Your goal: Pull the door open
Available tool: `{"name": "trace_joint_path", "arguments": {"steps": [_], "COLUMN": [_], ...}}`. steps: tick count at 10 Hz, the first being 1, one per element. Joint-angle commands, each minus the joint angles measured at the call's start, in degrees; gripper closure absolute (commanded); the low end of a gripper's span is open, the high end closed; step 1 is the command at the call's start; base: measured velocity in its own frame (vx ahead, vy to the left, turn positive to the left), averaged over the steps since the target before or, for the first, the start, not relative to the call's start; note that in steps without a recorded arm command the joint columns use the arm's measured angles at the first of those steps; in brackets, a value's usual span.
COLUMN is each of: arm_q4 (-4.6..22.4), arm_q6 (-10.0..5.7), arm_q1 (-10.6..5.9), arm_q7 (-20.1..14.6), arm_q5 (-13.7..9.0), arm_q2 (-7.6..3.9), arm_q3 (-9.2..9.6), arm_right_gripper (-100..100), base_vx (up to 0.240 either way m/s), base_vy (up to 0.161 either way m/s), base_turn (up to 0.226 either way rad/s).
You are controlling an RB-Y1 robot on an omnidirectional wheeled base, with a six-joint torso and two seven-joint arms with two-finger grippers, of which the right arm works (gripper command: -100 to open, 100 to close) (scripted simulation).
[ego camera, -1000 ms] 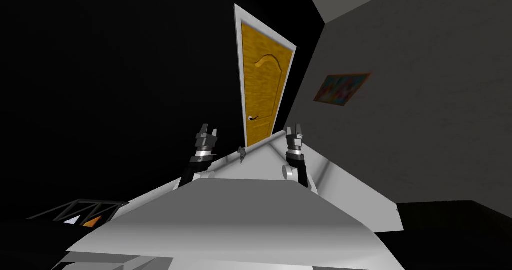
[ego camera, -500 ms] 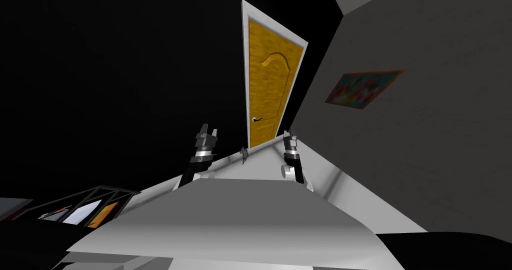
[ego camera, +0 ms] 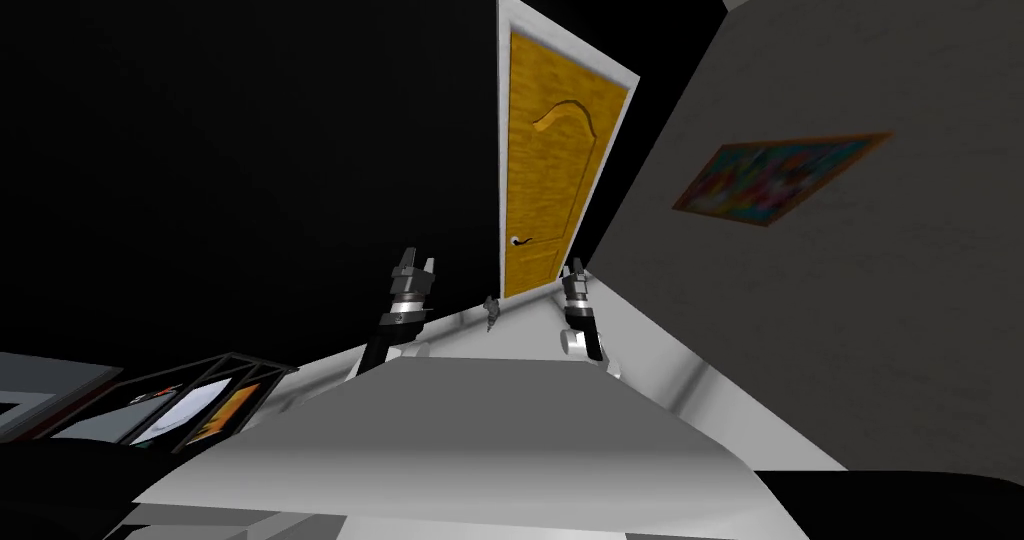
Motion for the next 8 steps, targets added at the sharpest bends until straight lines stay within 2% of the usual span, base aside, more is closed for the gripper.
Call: {"name": "trace_joint_path", "arguments": {"steps": [1,2,4,5,6,8], "arm_q4": [2.9,3.5,7.6,9.0,9.7,13.6], "arm_q6": [-0.11,-0.11,-0.32,-0.42,-0.42,-0.63], "arm_q1": [-1.55,-1.55,-3.16,-3.96,-3.96,-5.57], "arm_q7": [-0.2,-0.2,-0.3,-0.3,-0.3,-0.4], "arm_q5": [-0.5,-0.5,-1.1,-1.4,-1.4,-2.0], "arm_q2": [-0.7,-0.7,-1.42,-1.77,-1.77,-2.47], "arm_q3": [-0.18,-0.18,-0.24,-0.27,-0.27,-0.32], "arm_right_gripper": [-100,-100,-100,-100,-100,-100], "base_vx": [0.087,0.059,0.061,0.092,0.061,0.054], "base_vy": [-0.04,-0.032,-0.031,-0.04,-0.024,-0.03], "base_turn": [0.177,0.046,0.147,0.193,0.059,0.149]}}
